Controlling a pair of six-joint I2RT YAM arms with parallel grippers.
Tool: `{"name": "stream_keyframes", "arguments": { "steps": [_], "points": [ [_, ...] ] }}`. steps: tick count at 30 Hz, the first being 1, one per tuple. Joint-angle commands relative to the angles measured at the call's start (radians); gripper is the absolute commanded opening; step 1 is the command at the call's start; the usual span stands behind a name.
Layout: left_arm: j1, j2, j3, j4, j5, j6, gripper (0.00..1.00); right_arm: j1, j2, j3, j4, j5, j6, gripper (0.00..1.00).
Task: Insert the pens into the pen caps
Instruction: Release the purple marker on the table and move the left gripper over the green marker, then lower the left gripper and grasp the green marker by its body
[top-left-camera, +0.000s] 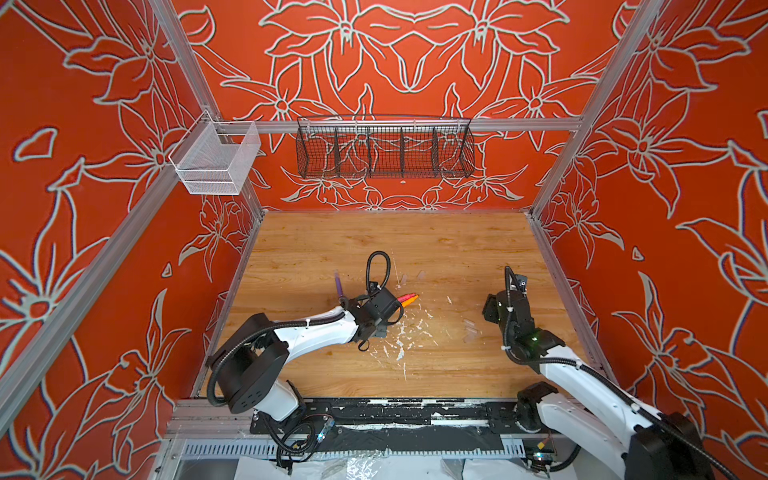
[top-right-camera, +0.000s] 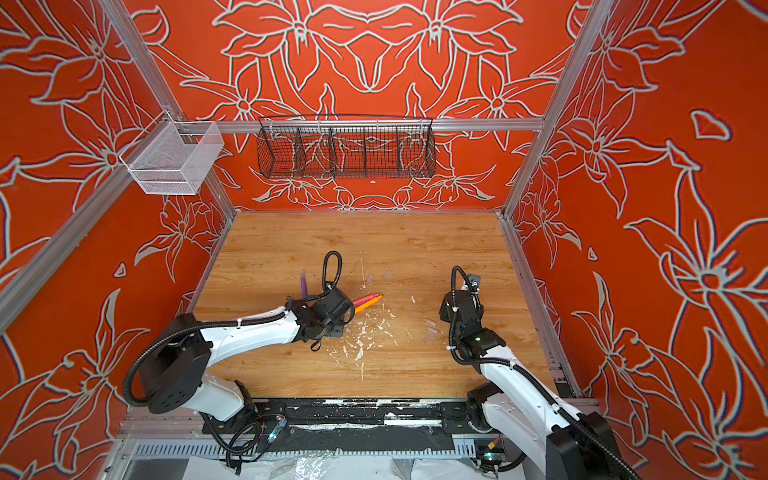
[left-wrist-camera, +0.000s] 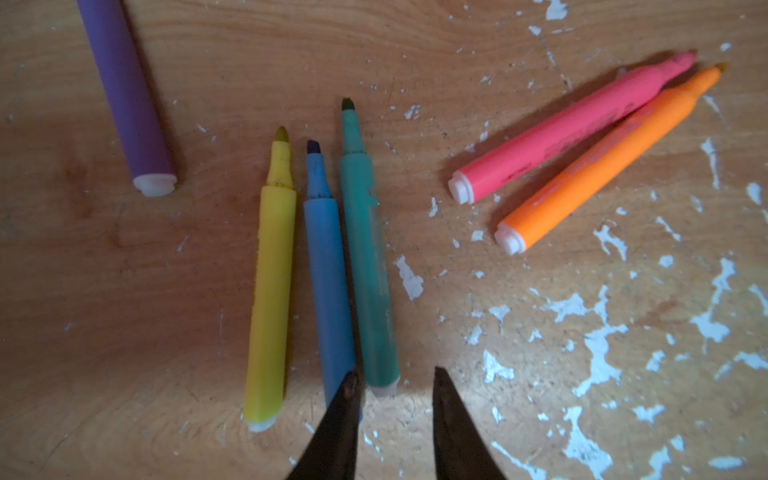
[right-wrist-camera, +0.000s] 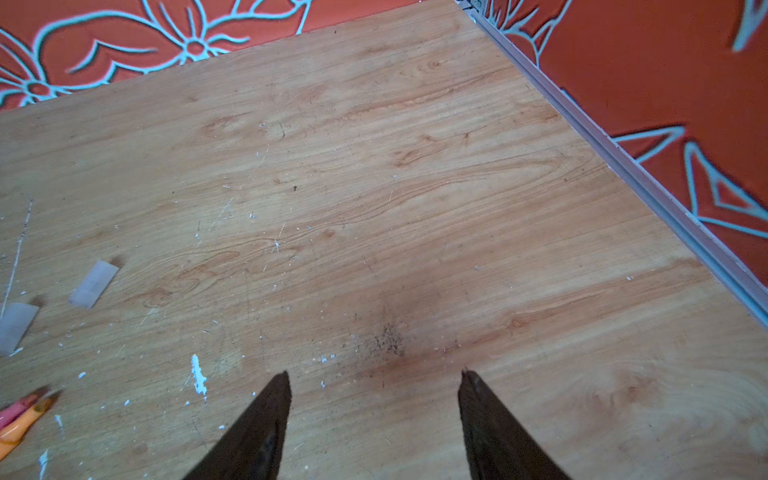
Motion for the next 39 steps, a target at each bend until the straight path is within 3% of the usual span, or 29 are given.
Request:
{"name": "stream_keyframes", "arguments": {
  "steps": [1, 7, 14, 29, 39],
  "points": [
    [-0.004, 0.065, 0.055, -0.048, -0.064, -0.025, 0.29, -0.002, -0.005, 0.027, 0.008, -0.002, 0.0, 0.65],
    [0.003, 0.156, 0.099, -0.076, -0.08, -0.054, 0.28, -0.002, -0.007, 0.025, 0.013, -0.006, -0.001, 0.65],
    [0.009, 0.159, 0.078, -0.053, -0.094, -0.054, 0.3, -0.002, -0.002, 0.027, 0.013, -0.009, -0.004, 0.65],
    [0.06, 0.197, 0.051, 0.048, 0.024, 0.011, 0.3, -0.002, 0.011, 0.033, 0.013, -0.012, -0.005, 0.65],
    [0.109, 0.194, -0.004, 0.106, 0.092, 0.034, 0.14, -0.002, 0.015, 0.035, 0.015, -0.017, -0.006, 0.66]
  ]
}}
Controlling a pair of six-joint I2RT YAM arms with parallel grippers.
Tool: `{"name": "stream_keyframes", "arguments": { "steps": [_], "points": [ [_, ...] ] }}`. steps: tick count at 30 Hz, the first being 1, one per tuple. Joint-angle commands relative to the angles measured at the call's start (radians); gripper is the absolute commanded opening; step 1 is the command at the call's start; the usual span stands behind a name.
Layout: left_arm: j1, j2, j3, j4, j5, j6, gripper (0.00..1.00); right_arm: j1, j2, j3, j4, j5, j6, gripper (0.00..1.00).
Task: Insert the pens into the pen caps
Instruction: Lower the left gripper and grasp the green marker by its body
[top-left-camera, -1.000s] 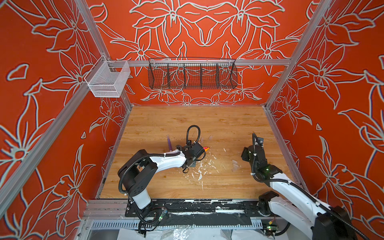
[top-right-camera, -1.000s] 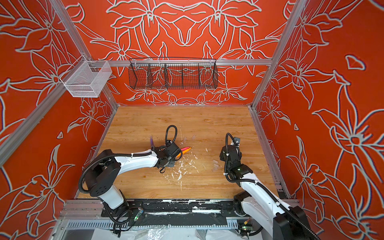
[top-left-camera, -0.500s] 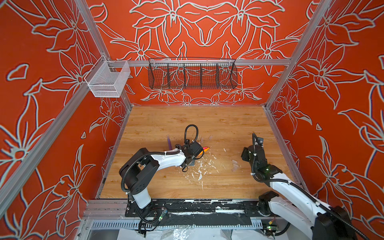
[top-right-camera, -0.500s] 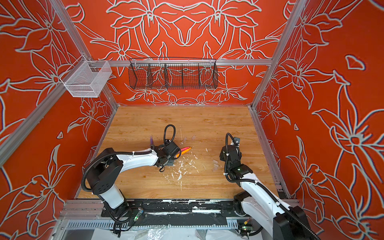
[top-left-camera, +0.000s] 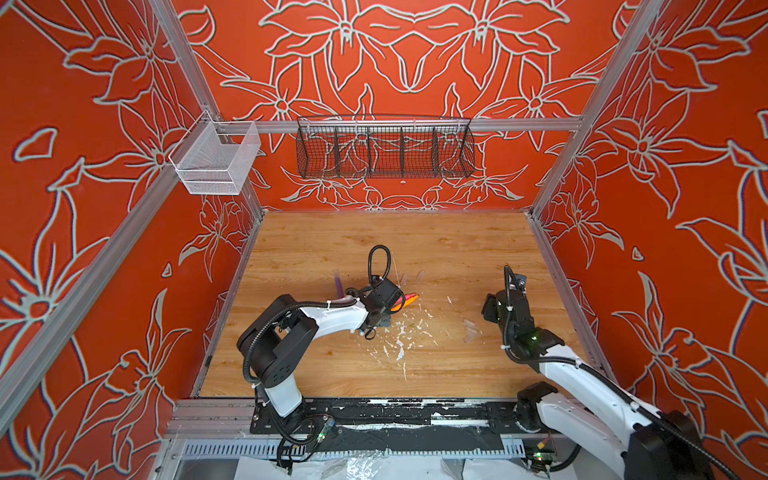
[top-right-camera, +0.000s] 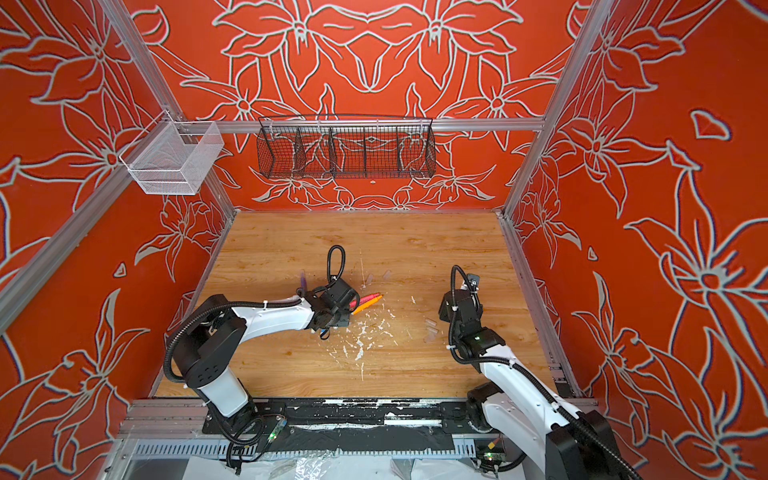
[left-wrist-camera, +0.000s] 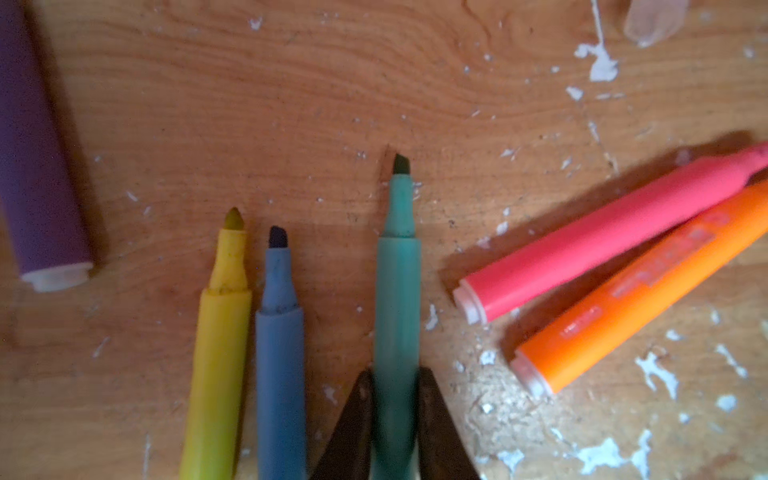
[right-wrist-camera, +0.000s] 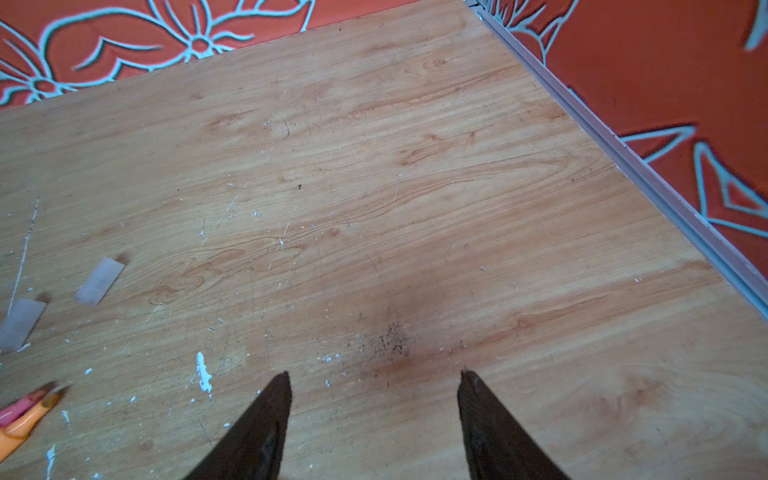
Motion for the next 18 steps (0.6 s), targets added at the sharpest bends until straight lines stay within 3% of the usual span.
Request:
{"name": "stream_keyframes", "arguments": {
  "steps": [1, 5, 14, 18],
  "points": [
    [0.022, 0.022, -0.052, -0.035, 0.053, 0.015, 0.11, -0.002, 0.009, 0.031, 0.013, -0.006, -0.004, 0.65],
    [0.03, -0.025, -0.045, -0.04, 0.076, 0.052, 0.04, -0.002, 0.014, 0.034, 0.009, 0.003, 0.0, 0.65],
    [0.039, -0.222, 0.07, -0.142, 0.079, 0.151, 0.0, -0.002, 0.03, 0.044, 0.001, 0.008, 0.001, 0.67],
    [0.047, -0.324, 0.066, -0.104, 0.12, 0.224, 0.0, -0.002, 0.069, 0.097, -0.148, 0.037, 0.069, 0.65]
  ]
}}
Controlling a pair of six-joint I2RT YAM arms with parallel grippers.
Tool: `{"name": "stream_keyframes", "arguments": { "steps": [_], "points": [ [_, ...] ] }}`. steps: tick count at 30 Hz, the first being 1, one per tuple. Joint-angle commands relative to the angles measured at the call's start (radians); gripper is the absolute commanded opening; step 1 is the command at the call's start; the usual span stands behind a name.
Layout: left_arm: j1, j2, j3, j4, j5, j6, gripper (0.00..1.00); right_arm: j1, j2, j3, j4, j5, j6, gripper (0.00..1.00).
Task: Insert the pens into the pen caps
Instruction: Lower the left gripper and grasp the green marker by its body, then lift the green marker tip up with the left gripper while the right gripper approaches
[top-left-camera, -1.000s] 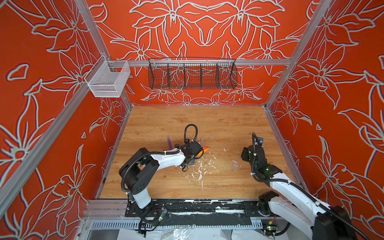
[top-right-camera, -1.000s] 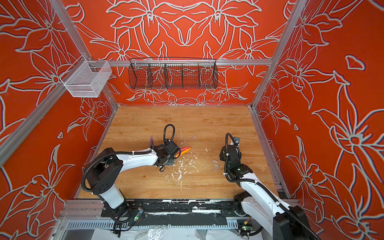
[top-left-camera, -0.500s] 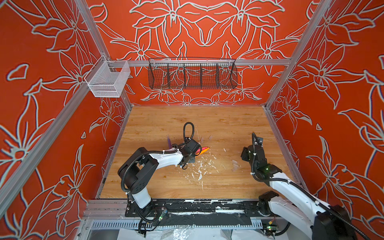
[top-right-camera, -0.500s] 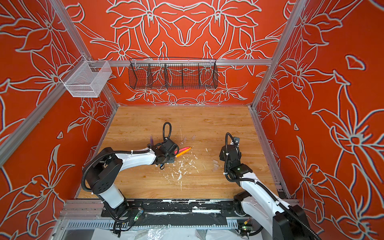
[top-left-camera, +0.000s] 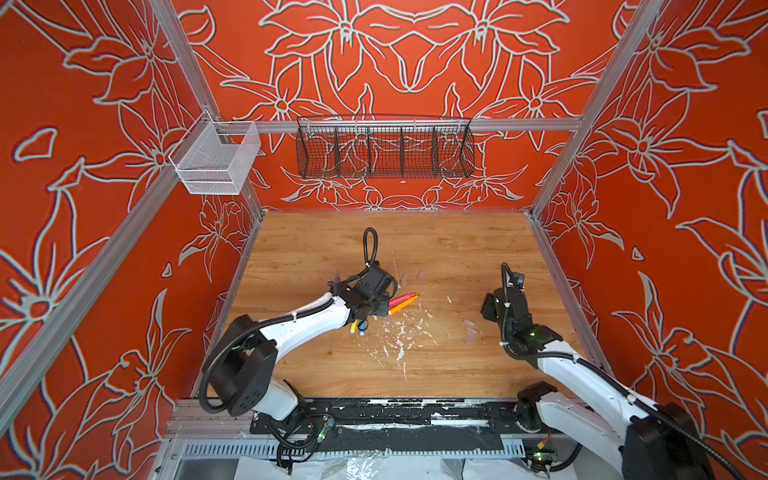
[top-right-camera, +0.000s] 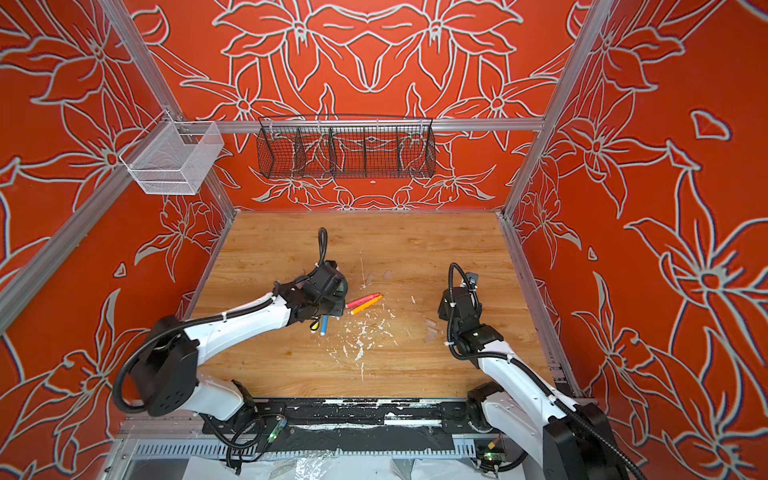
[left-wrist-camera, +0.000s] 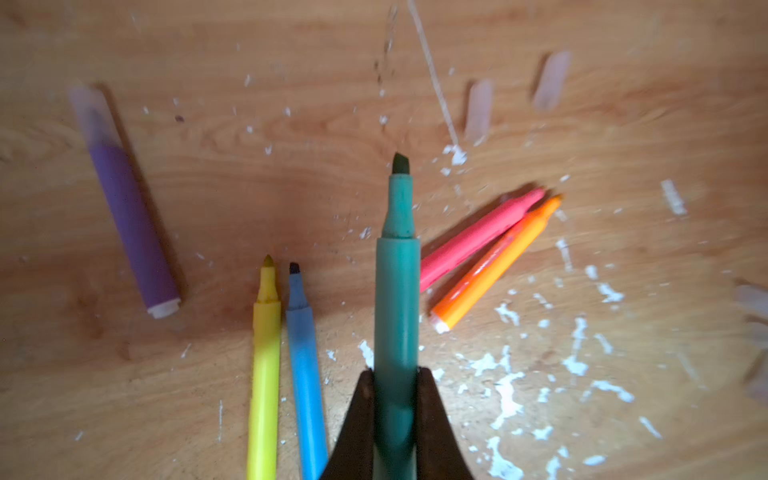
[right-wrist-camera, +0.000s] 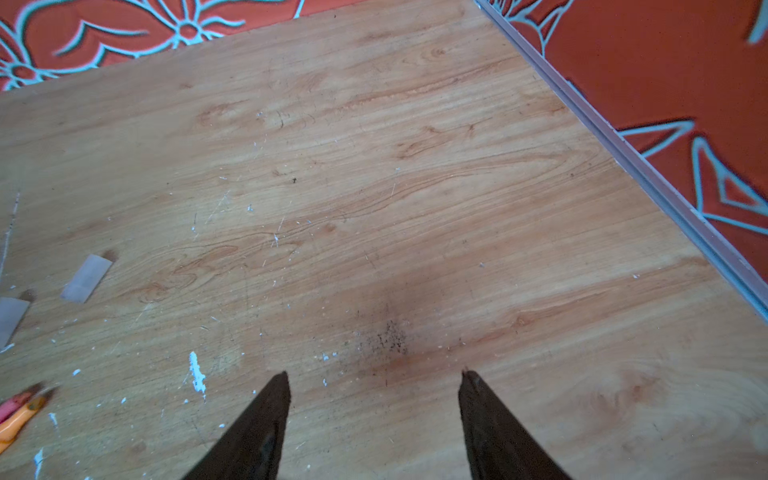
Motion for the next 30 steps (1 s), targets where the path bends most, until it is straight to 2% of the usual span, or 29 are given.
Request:
{"name": "stream_keyframes", "arguments": {
  "steps": [1, 7, 10, 12, 14, 17, 18, 20, 23, 26, 28, 30],
  "points": [
    [0.012, -0.094, -0.005, 0.015, 0.031, 0.089, 0.0, -0.001, 0.018, 0.058, -0.112, 0.03, 0.057, 0.63],
    [0.025, -0.154, 0.016, 0.05, 0.01, 0.181, 0.0, 0.0, -0.074, 0.004, -0.09, 0.029, 0.058, 0.64],
    [0.03, -0.19, 0.028, 0.113, -0.004, 0.211, 0.0, -0.002, -0.099, -0.008, -0.084, 0.034, 0.057, 0.7],
    [0.065, -0.225, 0.022, 0.197, 0.048, 0.171, 0.0, -0.002, -0.091, 0.006, -0.096, 0.015, 0.05, 0.7],
    [0.083, -0.243, 0.076, 0.207, 0.166, 0.195, 0.0, -0.003, -0.084, 0.027, -0.107, -0.016, 0.075, 0.68],
    [0.083, -0.239, 0.132, 0.153, 0.24, 0.26, 0.0, 0.007, -0.063, 0.087, -0.052, -0.155, 0.12, 0.64],
    [0.083, -0.243, 0.119, 0.162, 0.23, 0.256, 0.0, 0.025, -0.049, 0.125, -0.05, -0.186, 0.137, 0.64],
    [0.083, -0.261, 0.093, 0.197, 0.232, 0.238, 0.0, 0.088, -0.01, 0.226, -0.058, -0.25, 0.151, 0.64],
    [0.081, -0.296, 0.084, 0.221, 0.362, 0.251, 0.0, 0.22, 0.028, 0.323, -0.019, -0.346, 0.149, 0.64],
    [0.079, -0.346, 0.048, 0.264, 0.456, 0.264, 0.0, 0.3, 0.033, 0.269, 0.212, -0.515, 0.178, 0.65],
    [0.075, -0.376, 0.029, 0.274, 0.47, 0.262, 0.0, 0.315, 0.033, 0.209, 0.398, -0.636, 0.23, 0.66],
    [0.069, -0.394, 0.016, 0.279, 0.474, 0.262, 0.0, 0.323, 0.032, 0.187, 0.484, -0.696, 0.272, 0.66]
  ]
}}
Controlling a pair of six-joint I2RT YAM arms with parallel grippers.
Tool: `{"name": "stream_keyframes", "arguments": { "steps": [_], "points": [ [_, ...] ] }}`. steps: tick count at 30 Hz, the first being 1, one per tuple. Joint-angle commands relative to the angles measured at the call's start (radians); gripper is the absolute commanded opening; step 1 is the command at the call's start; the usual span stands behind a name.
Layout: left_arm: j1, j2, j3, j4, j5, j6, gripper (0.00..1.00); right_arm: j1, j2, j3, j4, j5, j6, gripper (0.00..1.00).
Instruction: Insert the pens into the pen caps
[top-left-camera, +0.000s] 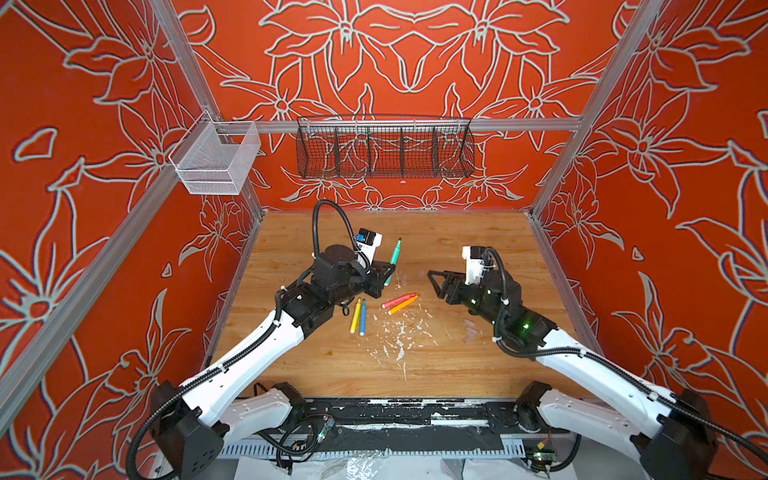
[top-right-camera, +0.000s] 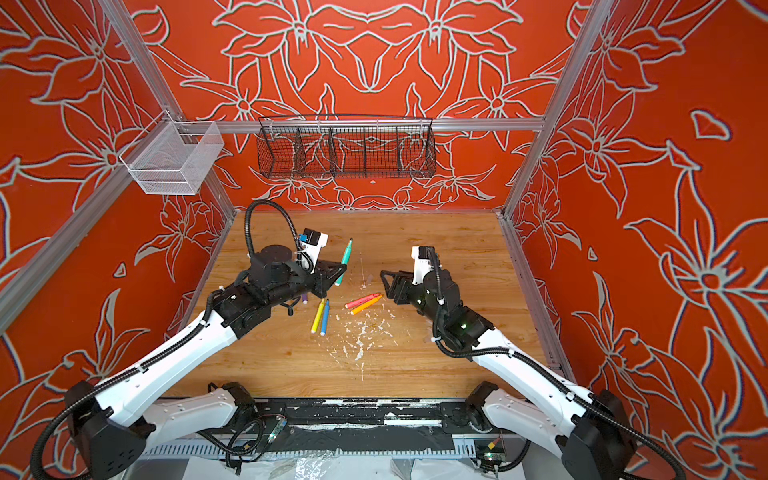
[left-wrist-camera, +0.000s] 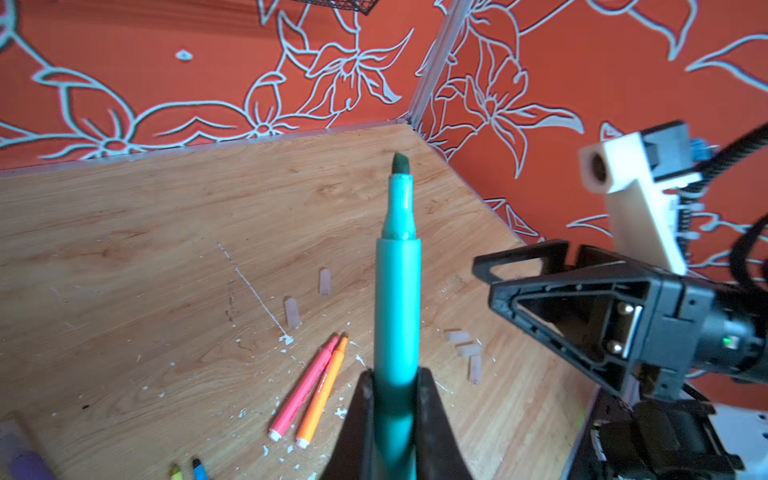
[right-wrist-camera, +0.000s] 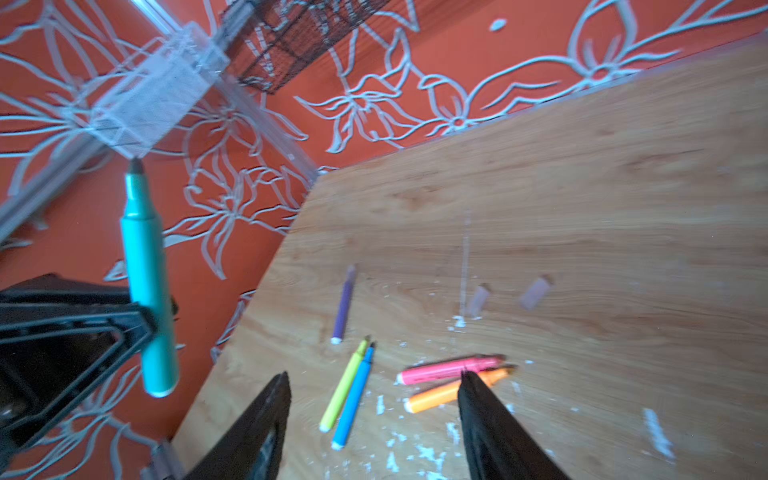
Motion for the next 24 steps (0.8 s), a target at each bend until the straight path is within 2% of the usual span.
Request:
{"name": "stream_keyframes", "arguments": {
  "steps": [1, 6, 13, 15, 21, 24],
  "points": [
    [-0.012, -0.042, -0.014, 0.058, 0.076, 0.023, 0.0, 0.016, 0.004, -0.043, 0.249, -0.206, 0.104, 0.65],
    [-0.05, -0.025, 0.0, 0.02, 0.099, 0.094, 0.0, 0.083, -0.008, -0.082, 0.453, -0.293, 0.155, 0.65],
    [-0.15, 0.009, -0.005, 0.032, 0.039, 0.18, 0.0, 0.166, -0.051, -0.083, 0.411, -0.171, 0.139, 0.65],
    [-0.16, 0.012, 0.001, 0.026, 0.046, 0.194, 0.0, 0.169, -0.056, -0.079, 0.383, -0.129, 0.138, 0.61],
    [-0.169, 0.005, -0.003, 0.032, 0.061, 0.231, 0.0, 0.17, -0.063, -0.053, 0.296, -0.077, 0.118, 0.38],
    [-0.173, 0.003, -0.013, 0.035, 0.081, 0.244, 0.0, 0.171, -0.067, -0.065, 0.306, -0.067, 0.115, 0.36]
  ]
}}
